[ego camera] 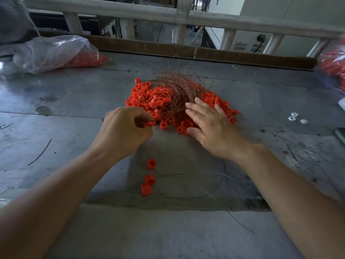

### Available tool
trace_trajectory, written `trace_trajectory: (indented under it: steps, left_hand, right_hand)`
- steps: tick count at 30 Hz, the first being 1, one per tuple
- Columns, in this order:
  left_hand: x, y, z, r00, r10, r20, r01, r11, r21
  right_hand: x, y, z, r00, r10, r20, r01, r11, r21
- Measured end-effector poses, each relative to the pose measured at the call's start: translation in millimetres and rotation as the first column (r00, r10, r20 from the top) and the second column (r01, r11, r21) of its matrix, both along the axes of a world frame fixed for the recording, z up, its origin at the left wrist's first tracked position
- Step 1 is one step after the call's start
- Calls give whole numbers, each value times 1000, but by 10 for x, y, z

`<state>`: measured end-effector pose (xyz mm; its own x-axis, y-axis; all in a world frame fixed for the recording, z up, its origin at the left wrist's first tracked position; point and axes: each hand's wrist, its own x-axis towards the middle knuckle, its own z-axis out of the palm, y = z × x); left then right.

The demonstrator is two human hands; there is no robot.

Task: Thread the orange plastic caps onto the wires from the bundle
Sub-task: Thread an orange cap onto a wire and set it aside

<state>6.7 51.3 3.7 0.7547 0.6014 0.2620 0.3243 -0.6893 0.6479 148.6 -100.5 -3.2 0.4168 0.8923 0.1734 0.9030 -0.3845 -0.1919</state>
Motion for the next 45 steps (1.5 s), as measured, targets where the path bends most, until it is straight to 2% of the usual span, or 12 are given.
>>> trace_trajectory:
  steps: [7,13,19,27,30,35,41,45]
  left_hand:
    - [-33,-25,31,997,-57,44,59,998,-33]
    - [-32,-62,32,992,-117,56,116,993,10]
    - [-26,-82,25,988,-138,65,138,990,9]
    - [-22,-78,13,984,-167,59,167,986,7]
    - [-29,-81,12,984,-171,60,170,985,8]
    - [-24,-91,19,985,-165,52,164,986,8]
    - [-28,-103,20,985,-165,41,165,986,12]
    - [-23,-100,18,985,-166,46,166,986,3]
  right_hand:
    - [-41,-56,95,998,13,68,-30,966,256]
    - [-71,-65,130,997,-5,82,-23,944,328]
    - [-30,-26,92,996,-22,86,-2,962,271]
    - [4,31,14,993,-76,87,68,993,95]
    - [10,26,23,992,-97,82,86,987,133]
    - [-20,12,52,994,-72,82,45,954,295]
    - [-54,34,12,995,92,41,-97,984,148]
    - [-53,52,-32,996,82,47,-87,989,123]
